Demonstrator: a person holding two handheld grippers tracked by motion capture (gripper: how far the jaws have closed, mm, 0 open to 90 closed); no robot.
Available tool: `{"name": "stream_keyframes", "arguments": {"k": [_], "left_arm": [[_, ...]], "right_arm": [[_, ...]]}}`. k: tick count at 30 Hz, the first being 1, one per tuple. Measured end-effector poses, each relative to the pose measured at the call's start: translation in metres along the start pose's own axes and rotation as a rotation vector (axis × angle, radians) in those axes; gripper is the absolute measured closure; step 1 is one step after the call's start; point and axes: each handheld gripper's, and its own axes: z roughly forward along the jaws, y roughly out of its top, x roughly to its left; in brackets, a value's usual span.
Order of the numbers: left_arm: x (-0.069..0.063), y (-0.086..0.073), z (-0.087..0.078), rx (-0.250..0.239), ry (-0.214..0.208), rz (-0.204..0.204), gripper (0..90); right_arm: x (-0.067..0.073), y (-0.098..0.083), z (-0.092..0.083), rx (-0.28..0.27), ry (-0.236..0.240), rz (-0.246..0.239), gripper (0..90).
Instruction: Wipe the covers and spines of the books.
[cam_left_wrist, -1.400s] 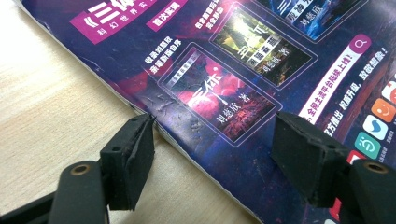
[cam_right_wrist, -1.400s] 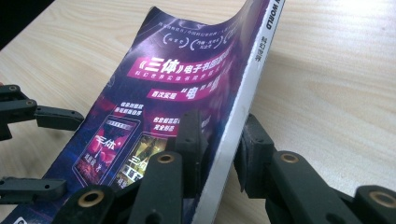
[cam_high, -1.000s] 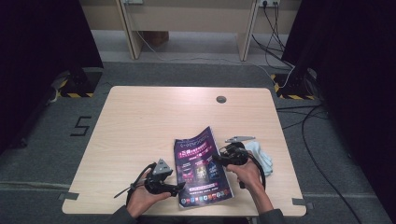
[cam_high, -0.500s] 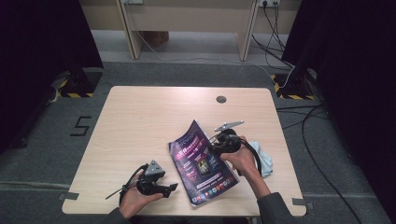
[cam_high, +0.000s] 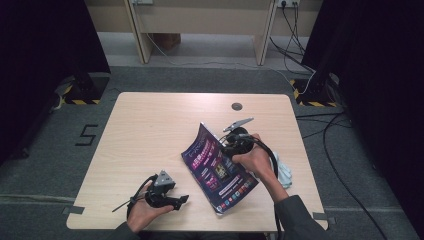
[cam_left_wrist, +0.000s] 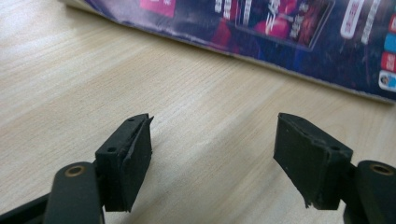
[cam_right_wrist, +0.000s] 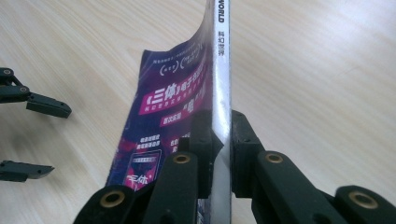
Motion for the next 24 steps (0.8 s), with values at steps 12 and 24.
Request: {"name": "stream_keyframes", "arguments": {"k": [12,24], "left_arm": [[0.001,0.002,-0.001,-0.017,0.018,-0.007,26.9],[0.002,0.002,0.0,-0.015,0.022,-0.008,27.0]], "right_arm": [[-0.005,0.039,-0.034,0.016,-0.152,-0.094,83.0],[0.002,0.048,-0.014,0.105,-0.222,-0.17,82.9]]}}
